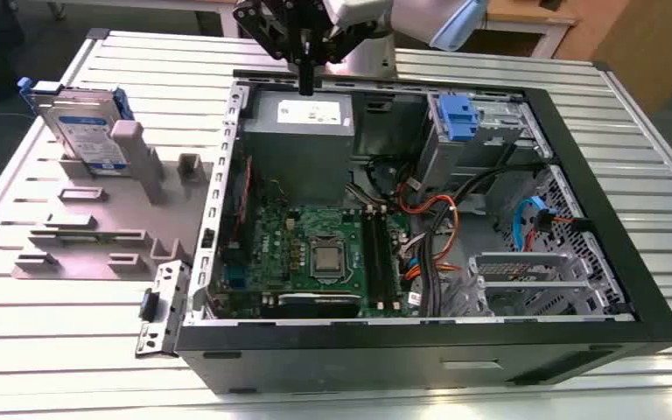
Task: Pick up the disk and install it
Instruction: 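Reach for the disk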
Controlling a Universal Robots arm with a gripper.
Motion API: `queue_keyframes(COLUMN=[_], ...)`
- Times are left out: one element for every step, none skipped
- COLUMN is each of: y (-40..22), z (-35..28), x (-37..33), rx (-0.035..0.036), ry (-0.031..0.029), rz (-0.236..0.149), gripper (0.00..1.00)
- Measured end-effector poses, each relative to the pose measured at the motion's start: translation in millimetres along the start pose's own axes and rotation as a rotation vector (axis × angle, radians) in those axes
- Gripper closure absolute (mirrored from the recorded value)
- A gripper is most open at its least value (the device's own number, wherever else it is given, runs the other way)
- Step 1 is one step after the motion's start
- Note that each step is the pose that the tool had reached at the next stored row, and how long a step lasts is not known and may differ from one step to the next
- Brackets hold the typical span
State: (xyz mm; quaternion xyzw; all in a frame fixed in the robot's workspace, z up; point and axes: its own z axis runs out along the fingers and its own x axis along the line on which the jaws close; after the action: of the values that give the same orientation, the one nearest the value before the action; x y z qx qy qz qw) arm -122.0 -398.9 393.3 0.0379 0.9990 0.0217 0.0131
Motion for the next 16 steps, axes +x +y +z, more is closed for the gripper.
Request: queue_keyframes(y=[0.0, 0.0, 0.0, 0.0, 0.0, 0.0, 0.0, 0.0, -0.1, -0.5, -0.9, -1.0, -1.0, -1.0, -1.0, -1.1], z=[0.0, 0.0, 0.0, 0.0, 0.0, 0.0, -0.1, 0.0, 0.0, 1.1, 2.4, 2.4, 2.5, 2.4, 2.4, 2.4], x=[0.0, 0.0, 0.0, 0.0, 0.1, 0.3, 0.8, 1.2, 1.2, 5.4, 11.1, 11.3, 11.4, 11.6, 11.8, 13.8], rx=[0.0, 0.0, 0.0, 0.0, 0.0, 0.0001, 0.0001, 0.0, 0.0, 0.0, 0.0, 0.0, -0.0001, -0.0001, 0.0, 0.0], ry=[0.0, 0.0, 0.0, 0.0, 0.0, 0.0, 0.0, 0.0, 0.0, 0.0, 0.0, 0.0, -0.0001, 0.0, 0.0, 0.0], rz=[0.0, 0.0, 0.0, 0.0, 0.0, 0.0, 0.0, 0.0, 0.0, 0.0, 0.0, 0.0, 0.0, 0.0, 0.0, 0.0], gripper=[0.89, 0.89, 0.89, 0.89, 0.89, 0.89, 0.89, 0.89, 0.89, 0.89, 0.89, 0.89, 0.89, 0.89, 0.89, 0.89])
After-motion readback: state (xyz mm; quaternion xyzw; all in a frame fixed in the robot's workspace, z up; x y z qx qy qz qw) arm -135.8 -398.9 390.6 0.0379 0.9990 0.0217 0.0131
